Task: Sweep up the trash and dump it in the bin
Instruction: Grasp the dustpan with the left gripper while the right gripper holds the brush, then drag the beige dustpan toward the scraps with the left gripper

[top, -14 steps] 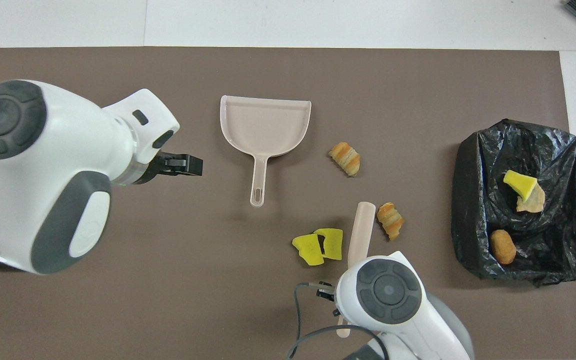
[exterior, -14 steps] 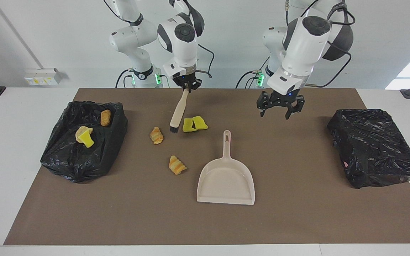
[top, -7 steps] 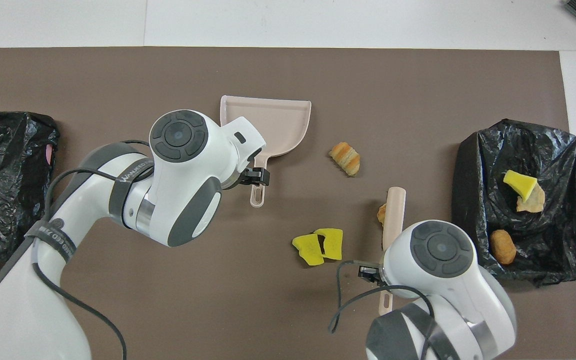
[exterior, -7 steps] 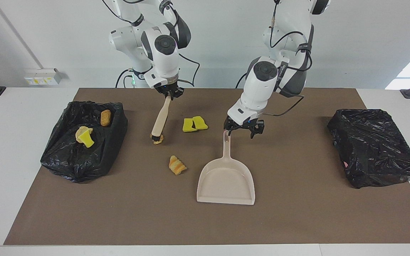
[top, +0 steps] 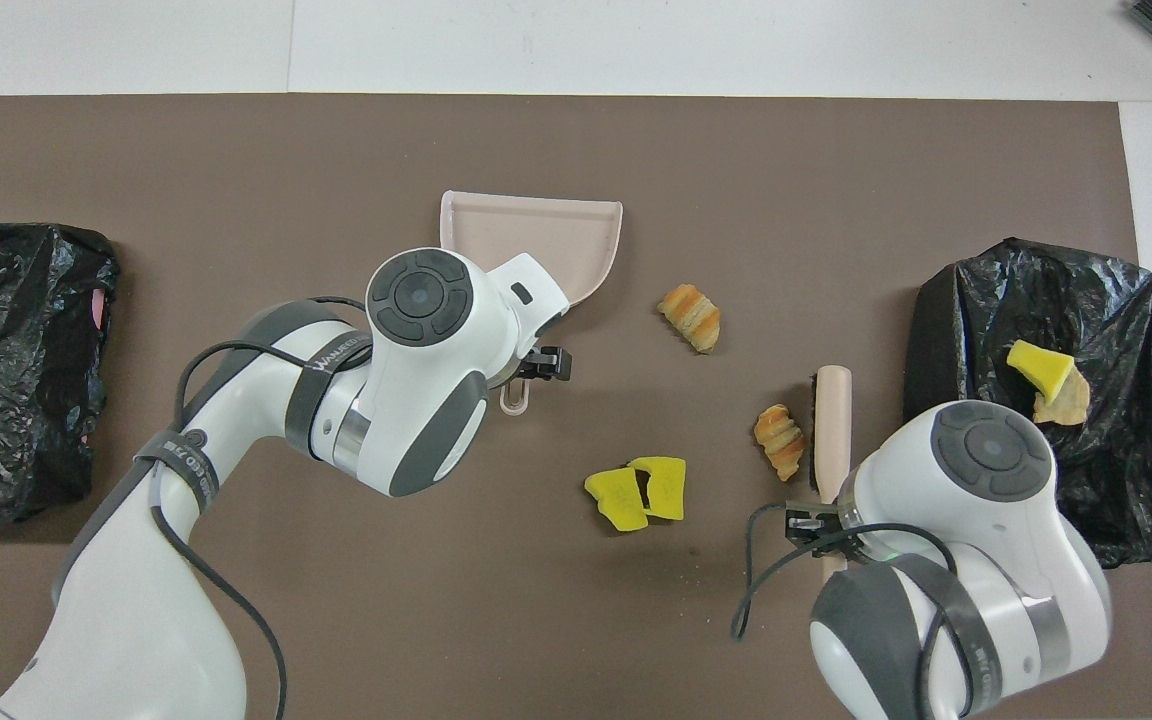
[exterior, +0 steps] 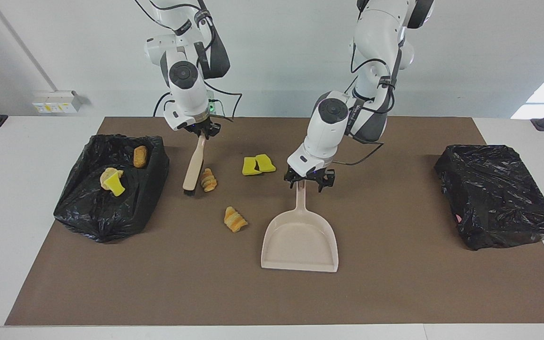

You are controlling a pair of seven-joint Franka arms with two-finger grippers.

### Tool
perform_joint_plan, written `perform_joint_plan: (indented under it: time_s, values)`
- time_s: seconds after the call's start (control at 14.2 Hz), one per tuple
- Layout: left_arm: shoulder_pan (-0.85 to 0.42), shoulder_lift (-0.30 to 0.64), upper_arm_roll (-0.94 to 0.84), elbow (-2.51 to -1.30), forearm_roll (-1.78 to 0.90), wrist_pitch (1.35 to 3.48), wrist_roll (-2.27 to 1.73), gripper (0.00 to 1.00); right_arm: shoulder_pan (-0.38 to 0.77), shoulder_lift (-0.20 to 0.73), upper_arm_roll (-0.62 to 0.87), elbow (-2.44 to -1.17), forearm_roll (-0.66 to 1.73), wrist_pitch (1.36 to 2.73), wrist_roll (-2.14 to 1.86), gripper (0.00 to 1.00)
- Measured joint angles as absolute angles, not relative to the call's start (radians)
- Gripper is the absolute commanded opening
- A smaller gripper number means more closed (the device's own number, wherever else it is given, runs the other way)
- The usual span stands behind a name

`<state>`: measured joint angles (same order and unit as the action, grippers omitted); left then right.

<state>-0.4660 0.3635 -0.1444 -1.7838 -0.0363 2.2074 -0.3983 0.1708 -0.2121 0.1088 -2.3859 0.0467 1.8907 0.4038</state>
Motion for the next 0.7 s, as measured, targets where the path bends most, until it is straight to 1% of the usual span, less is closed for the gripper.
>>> perform_joint_plan:
  time_s: [0.21, 0.28, 0.35, 0.42, 0.49, 0.7]
  values:
    - [-0.470, 0.383, -0.142, -1.781, -0.033, 2.220, -0.399, 1.00, 0.100, -0.231, 0.109, -2.438, 0.046, 1.923, 0.199, 0.00]
    - [-0.470, 0.382, -0.141, -1.778, -0.027, 2.220, -0.399, 0.82, 0.076, -0.234, 0.109, -2.446, 0.046, 1.926, 0.136, 0.00]
    - [-0.470, 0.382, -0.140, -1.773, -0.022, 2.218, -0.399, 0.46, 0.058, -0.235, 0.108, -2.455, 0.046, 1.933, 0.088, 0.00]
    - [-0.470, 0.382, -0.140, -1.768, -0.020, 2.213, -0.398, 0.13, 0.052, -0.235, 0.109, -2.467, 0.047, 1.948, 0.065, 0.00]
    - [-0.470, 0.382, -0.139, -1.760, -0.019, 2.199, -0.398, 0.00, 0.053, -0.235, 0.110, -2.476, 0.047, 1.958, 0.055, 0.00]
    - [-0.469, 0.382, -0.137, -1.741, 0.004, 2.163, -0.396, 0.00, 0.095, -0.235, 0.120, -2.486, 0.049, 1.986, 0.047, 0.00]
